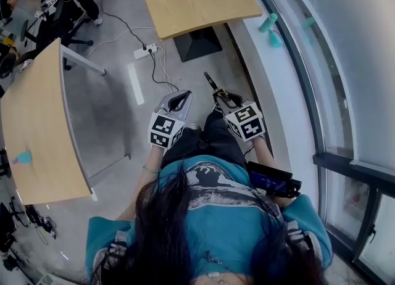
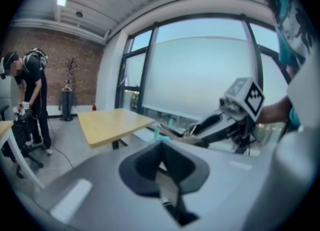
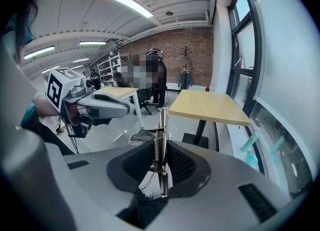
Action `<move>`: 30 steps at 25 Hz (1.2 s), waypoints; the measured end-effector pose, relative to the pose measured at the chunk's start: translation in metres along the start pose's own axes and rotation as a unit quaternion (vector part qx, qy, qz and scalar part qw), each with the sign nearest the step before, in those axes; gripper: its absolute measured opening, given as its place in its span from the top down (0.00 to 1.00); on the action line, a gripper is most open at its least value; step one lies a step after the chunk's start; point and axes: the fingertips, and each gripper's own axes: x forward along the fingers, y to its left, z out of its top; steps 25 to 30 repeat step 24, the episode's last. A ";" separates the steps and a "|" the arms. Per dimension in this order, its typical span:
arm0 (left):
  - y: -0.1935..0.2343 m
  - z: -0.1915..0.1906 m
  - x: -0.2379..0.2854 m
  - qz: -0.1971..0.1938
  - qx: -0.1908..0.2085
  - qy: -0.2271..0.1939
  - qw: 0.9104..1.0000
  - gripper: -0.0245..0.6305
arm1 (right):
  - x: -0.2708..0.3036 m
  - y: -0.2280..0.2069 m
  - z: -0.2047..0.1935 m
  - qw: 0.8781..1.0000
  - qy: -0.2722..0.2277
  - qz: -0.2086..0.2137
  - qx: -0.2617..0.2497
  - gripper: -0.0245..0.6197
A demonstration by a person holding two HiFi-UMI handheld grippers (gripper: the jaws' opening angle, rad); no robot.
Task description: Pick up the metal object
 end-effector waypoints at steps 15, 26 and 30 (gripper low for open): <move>0.001 -0.010 -0.023 0.018 -0.016 -0.013 1.000 0.96 | -0.002 0.026 0.000 0.999 0.009 0.010 -0.036 0.82; 0.005 -0.012 -0.028 0.028 -0.024 -0.014 0.999 0.96 | 0.000 0.030 0.004 0.999 0.012 0.016 -0.046 0.82; 0.005 -0.012 -0.028 0.028 -0.024 -0.014 0.999 0.96 | 0.000 0.030 0.004 0.999 0.012 0.016 -0.046 0.82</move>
